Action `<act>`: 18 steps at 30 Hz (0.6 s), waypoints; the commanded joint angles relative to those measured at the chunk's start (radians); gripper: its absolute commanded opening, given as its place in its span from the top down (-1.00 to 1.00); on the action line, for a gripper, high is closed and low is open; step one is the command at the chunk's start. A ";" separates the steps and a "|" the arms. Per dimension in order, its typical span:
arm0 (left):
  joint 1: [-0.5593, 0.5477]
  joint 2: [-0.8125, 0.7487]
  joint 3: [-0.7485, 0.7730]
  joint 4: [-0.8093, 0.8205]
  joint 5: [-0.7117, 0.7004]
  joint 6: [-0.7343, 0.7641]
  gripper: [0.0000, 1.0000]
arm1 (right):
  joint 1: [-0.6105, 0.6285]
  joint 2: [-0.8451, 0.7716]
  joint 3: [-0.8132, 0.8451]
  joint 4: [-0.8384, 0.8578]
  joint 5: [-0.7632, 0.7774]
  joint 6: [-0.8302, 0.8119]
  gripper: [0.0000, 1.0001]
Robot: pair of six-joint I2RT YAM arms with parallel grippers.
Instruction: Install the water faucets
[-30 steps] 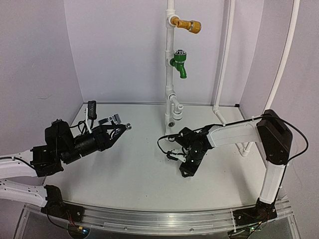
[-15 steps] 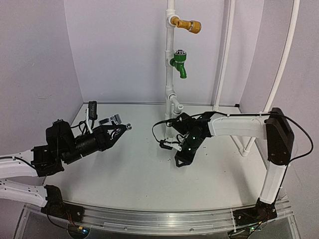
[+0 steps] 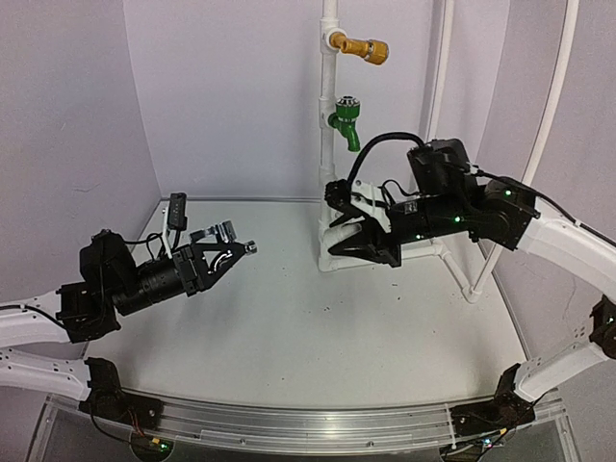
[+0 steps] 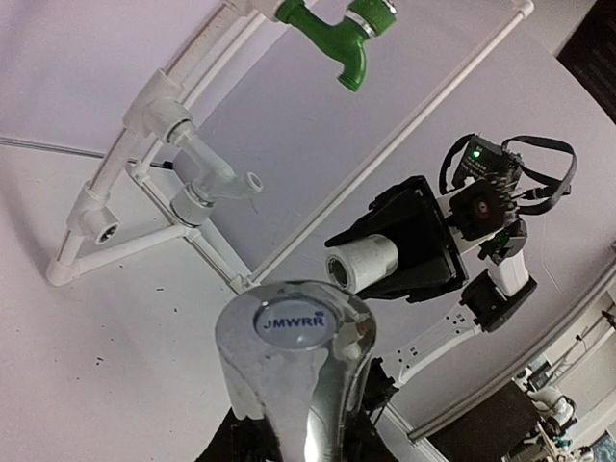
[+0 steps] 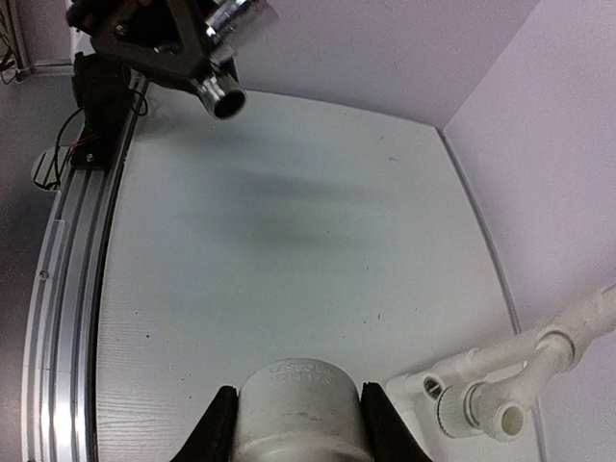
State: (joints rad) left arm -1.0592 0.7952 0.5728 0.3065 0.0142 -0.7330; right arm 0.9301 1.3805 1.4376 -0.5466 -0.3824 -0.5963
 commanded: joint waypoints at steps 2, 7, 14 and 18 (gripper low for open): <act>0.004 0.054 0.066 0.160 0.224 -0.002 1.00 | 0.131 -0.099 -0.087 0.165 0.057 -0.211 1.00; 0.004 0.126 0.114 0.239 0.382 -0.023 1.00 | 0.167 -0.208 -0.233 0.493 0.107 -0.290 1.00; 0.004 0.210 0.178 0.320 0.545 -0.070 1.00 | 0.184 -0.247 -0.312 0.663 0.073 -0.464 1.00; 0.004 0.228 0.191 0.339 0.551 -0.082 1.00 | 0.197 -0.266 -0.354 0.731 0.061 -0.522 1.00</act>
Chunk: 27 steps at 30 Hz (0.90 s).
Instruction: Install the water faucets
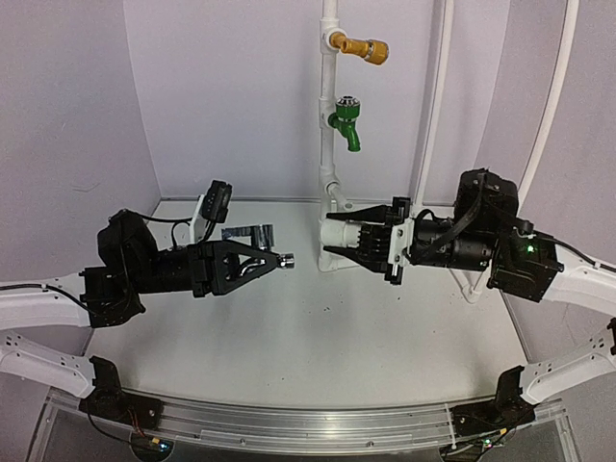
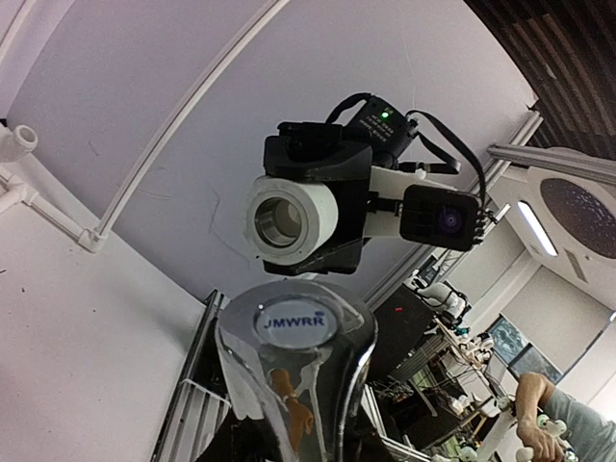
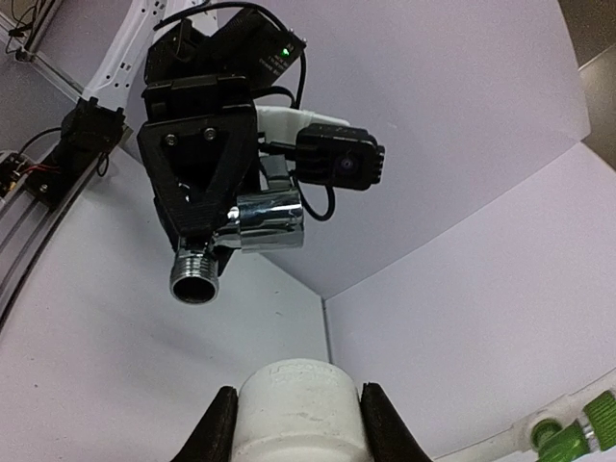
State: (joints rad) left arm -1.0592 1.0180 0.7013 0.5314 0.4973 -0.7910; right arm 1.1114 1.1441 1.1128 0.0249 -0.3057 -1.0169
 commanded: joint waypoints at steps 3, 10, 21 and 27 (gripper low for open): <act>0.004 0.013 0.076 0.110 0.061 -0.029 1.00 | 0.023 -0.048 -0.064 0.181 -0.034 -0.167 1.00; 0.004 0.047 0.094 0.128 0.077 -0.032 1.00 | 0.028 -0.083 -0.140 0.237 -0.107 -0.312 1.00; 0.002 0.126 0.139 0.177 0.196 -0.070 1.00 | 0.029 -0.068 -0.179 0.298 -0.213 -0.455 1.00; -0.003 0.146 0.152 0.188 0.228 -0.083 1.00 | 0.028 -0.053 -0.173 0.302 -0.228 -0.494 1.00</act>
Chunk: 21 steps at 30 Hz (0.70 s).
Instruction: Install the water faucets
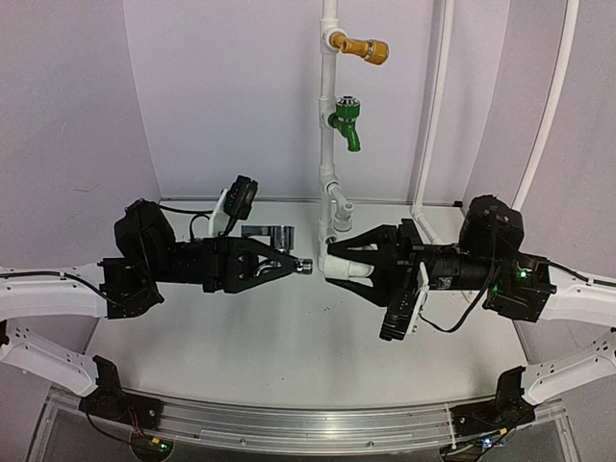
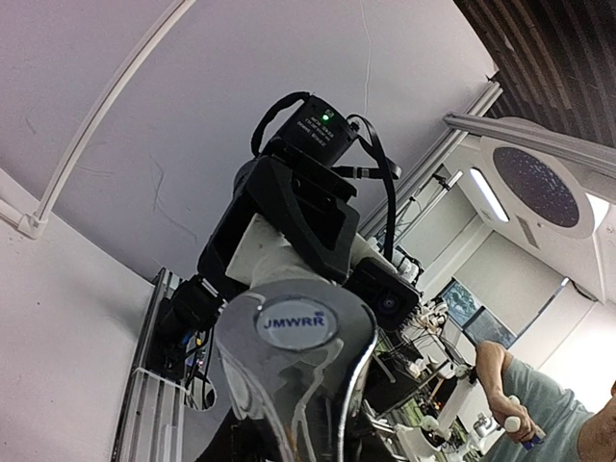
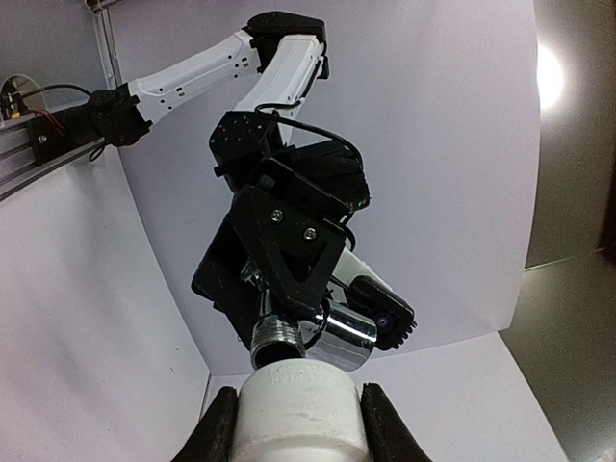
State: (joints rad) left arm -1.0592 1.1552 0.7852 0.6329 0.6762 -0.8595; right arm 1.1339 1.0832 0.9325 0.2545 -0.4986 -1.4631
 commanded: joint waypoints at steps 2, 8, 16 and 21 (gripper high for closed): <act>-0.006 0.019 0.075 0.087 0.057 -0.016 1.00 | 0.006 0.012 0.009 0.072 -0.046 -0.067 1.00; -0.012 0.032 0.090 0.079 0.065 -0.016 1.00 | 0.007 0.026 0.013 0.064 -0.068 -0.123 1.00; -0.023 0.036 0.111 0.009 0.049 0.014 1.00 | 0.006 0.041 0.027 0.027 -0.079 -0.173 1.00; -0.033 0.039 0.119 -0.032 0.041 0.033 1.00 | 0.006 0.034 0.030 0.026 -0.072 -0.175 1.00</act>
State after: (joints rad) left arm -1.0762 1.1931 0.8467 0.6063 0.7228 -0.8570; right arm 1.1339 1.1183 0.9329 0.2607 -0.5670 -1.6242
